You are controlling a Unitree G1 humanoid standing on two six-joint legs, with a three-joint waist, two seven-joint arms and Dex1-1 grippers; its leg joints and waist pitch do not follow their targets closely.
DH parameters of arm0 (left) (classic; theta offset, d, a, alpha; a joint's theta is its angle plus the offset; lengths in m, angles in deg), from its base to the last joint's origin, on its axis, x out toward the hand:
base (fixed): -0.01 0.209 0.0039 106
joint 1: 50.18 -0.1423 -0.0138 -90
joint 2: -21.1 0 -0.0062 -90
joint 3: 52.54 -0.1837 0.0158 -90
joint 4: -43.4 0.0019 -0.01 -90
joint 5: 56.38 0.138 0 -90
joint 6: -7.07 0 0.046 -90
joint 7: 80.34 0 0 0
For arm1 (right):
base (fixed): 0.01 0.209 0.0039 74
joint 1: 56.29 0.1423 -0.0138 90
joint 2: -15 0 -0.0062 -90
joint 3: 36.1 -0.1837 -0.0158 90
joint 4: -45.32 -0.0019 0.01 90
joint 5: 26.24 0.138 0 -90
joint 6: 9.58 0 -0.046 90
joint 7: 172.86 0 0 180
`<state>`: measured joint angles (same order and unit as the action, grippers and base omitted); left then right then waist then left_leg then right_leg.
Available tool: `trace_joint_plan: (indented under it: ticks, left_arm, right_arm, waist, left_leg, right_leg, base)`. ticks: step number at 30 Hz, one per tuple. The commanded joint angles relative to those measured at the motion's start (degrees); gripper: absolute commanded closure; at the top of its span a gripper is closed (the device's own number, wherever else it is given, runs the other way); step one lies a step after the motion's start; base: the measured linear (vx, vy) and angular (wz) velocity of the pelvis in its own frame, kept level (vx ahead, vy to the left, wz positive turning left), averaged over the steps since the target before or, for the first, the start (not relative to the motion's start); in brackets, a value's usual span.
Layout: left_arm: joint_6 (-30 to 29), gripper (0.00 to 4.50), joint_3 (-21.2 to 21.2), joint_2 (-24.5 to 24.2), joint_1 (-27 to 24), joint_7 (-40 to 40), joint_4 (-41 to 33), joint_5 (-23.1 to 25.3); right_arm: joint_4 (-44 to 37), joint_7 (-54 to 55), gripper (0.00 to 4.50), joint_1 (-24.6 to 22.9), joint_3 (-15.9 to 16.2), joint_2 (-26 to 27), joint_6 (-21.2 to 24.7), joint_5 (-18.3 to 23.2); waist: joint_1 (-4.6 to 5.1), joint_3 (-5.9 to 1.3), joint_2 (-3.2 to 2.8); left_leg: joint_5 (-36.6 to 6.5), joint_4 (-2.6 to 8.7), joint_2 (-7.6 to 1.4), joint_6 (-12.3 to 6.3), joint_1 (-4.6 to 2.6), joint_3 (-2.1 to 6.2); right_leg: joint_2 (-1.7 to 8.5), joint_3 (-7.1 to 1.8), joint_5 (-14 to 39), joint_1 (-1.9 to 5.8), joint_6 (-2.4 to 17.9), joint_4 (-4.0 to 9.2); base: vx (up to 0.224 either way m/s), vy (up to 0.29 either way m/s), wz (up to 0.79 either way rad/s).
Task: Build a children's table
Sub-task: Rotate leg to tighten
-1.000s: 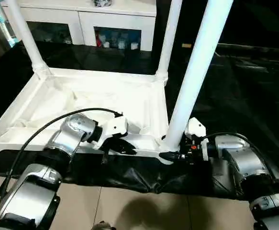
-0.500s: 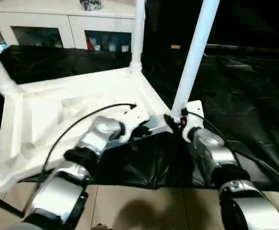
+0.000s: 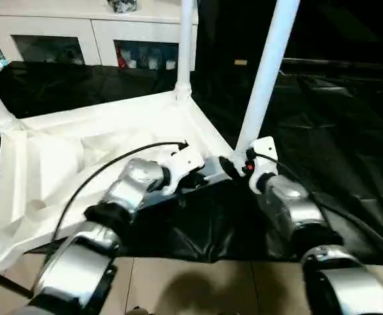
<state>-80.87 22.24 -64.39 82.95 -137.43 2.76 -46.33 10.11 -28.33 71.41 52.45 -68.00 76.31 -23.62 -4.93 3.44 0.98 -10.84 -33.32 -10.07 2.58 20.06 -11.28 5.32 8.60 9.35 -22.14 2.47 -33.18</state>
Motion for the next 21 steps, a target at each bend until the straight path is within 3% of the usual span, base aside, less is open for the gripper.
trace_joint_plan:
  ticks: [1,3,7,9,12,18,21]
  left_arm:
    - [2.8,4.5,-3.4,1.3,-0.4,-5.3,-1.1,-0.4]
    - [3.3,4.5,-3.3,0.4,-0.4,-7.1,-1.1,-0.7]
    - [3.7,4.5,-3.1,-1.4,-0.3,-10.3,-1.3,-1.2]
    - [4.4,4.5,-3.1,-3.0,-0.3,-13.9,-1.6,-2.0]
    - [4.6,4.5,-3.3,-3.8,-0.3,-15.9,-1.7,-2.4]
    - [5.1,4.5,-3.4,-6.4,0.1,-21.2,-1.1,-3.0]
    - [5.4,4.5,-3.4,-6.9,0.3,-22.1,-0.8,-3.0]
  right_arm:
    - [-1.8,-7.9,0.54,-0.5,4.3,0.7,-0.2,-0.4]
    - [-3.2,-13.0,0.54,-1.3,5.3,-0.9,-0.5,-0.7]
    - [-7.4,-22.7,0.54,-3.4,7.9,-3.9,0.4,0.2]
    - [-11.4,-30.6,0.54,-5.5,10.4,-6.8,1.2,1.1]
    - [-13.2,-33.6,0.54,-6.4,11.5,-7.9,1.7,1.3]
    - [-20.5,-42.0,0.54,-10.0,14.7,-11.2,4.8,1.8]
    - [-22.0,-42.9,0.86,-10.7,15.1,-11.6,5.9,2.2]
  waist:
    - [-0.3,-4.17,-0.22]
    - [-0.64,-4.3,-0.19]
    - [-1.09,-4.24,-0.09]
    - [-1.49,-3.99,-0.07]
    - [-1.84,-3.93,-0.19]
    - [-2.28,-3.98,-0.38]
    - [-2.38,-4.02,-0.29]
  left_leg:
    - [-11.4,3.87,-4.44,-3.13,-0.17,1.85]
    - [-8.0,3.6,-4.63,-4.83,0.1,1.67]
    - [-8.6,3.49,-4.63,-5.7,0.06,1.58]
    - [-10.2,3.6,-4.61,-5.33,-0.12,1.61]
    - [-11.4,3.84,-4.86,-4.32,-0.41,1.75]
    - [-11.9,3.98,-4.92,-3.32,-0.49,1.87]
    - [-11.5,3.95,-4.89,-3.22,-0.48,1.87]
  right_leg:
    - [5.71,-4.88,12.0,2.91,11.5,3.44]
    - [5.58,-4.8,7.0,3.02,12.6,2.66]
    - [5.62,-4.69,8.1,3.06,12.7,2.83]
    - [5.62,-4.65,12.1,2.99,11.5,3.48]
    - [5.7,-4.69,15.3,2.75,10.7,3.8]
    - [5.68,-4.77,15.0,2.76,10.5,3.71]
    - [5.71,-4.76,14.5,2.77,10.6,3.64]
  base:
    - [0.0,0.0,0.0]
    - [0.0,0.0,0.0]
    - [0.0,0.0,0.0]
    - [0.0,0.0,0.0]
    - [0.0,0.0,0.0]
    - [0.0,0.0,0.0]
    - [0.0,0.0,0.0]
